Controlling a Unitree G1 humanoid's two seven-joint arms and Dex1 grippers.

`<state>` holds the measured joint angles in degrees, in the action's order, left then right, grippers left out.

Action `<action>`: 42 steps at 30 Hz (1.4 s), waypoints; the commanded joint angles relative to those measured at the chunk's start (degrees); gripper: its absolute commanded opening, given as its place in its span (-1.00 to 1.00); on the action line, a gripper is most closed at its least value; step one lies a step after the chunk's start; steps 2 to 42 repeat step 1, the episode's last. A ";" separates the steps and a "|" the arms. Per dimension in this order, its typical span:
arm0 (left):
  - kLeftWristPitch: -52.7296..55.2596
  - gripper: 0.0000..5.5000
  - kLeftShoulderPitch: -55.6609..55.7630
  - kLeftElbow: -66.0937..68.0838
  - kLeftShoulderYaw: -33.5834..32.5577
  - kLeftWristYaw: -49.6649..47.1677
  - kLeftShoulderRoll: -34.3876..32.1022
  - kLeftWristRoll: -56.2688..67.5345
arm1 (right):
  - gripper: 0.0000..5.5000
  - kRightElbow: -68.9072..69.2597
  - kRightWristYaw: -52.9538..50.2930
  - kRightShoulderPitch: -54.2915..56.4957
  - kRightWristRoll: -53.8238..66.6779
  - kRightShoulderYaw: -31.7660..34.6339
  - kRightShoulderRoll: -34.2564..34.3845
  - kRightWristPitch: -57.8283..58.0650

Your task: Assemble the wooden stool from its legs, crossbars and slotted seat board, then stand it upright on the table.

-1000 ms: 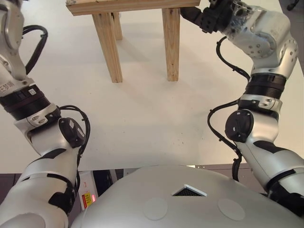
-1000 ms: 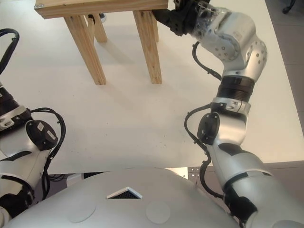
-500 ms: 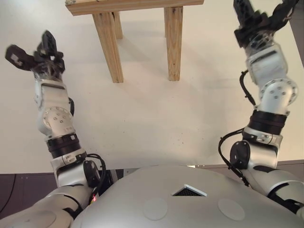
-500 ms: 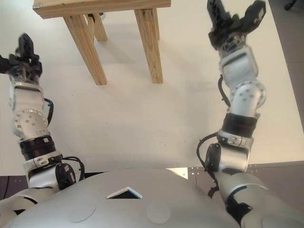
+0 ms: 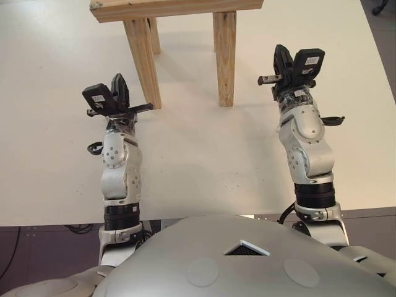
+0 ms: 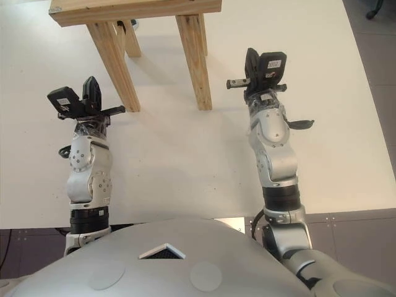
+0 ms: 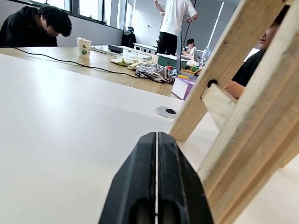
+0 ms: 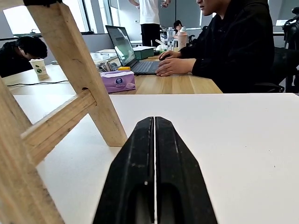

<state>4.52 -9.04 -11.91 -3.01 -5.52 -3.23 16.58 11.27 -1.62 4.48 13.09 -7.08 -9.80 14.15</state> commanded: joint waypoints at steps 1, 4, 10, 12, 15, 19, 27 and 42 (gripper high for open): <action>0.11 -0.99 -0.49 -1.20 0.70 -0.57 2.57 -1.54 | -0.99 0.50 2.17 0.94 0.17 2.03 -0.33 2.70; 0.11 -0.99 -0.49 -1.20 0.70 -0.57 2.57 -1.54 | -0.99 0.50 2.17 0.94 0.17 2.03 -0.33 2.70; 0.11 -0.99 -0.49 -1.20 0.70 -0.57 2.57 -1.54 | -0.99 0.50 2.17 0.94 0.17 2.03 -0.33 2.70; 0.11 -0.99 -0.49 -1.20 0.70 -0.57 2.57 -1.54 | -0.99 0.50 2.17 0.94 0.17 2.03 -0.33 2.70; 0.11 -0.99 -0.49 -1.20 0.70 -0.57 2.57 -1.54 | -0.99 0.50 2.17 0.94 0.17 2.03 -0.33 2.70; 0.11 -0.99 -0.49 -1.20 0.70 -0.57 2.57 -1.54 | -0.99 0.50 2.17 0.94 0.17 2.03 -0.33 2.70; 0.11 -0.99 -0.49 -1.20 0.70 -0.57 2.57 -1.54 | -0.99 0.50 2.17 0.94 0.17 2.03 -0.33 2.70; 0.11 -0.99 -0.49 -1.20 0.70 -0.57 2.57 -1.54 | -0.99 0.50 2.17 0.94 0.17 2.03 -0.33 2.70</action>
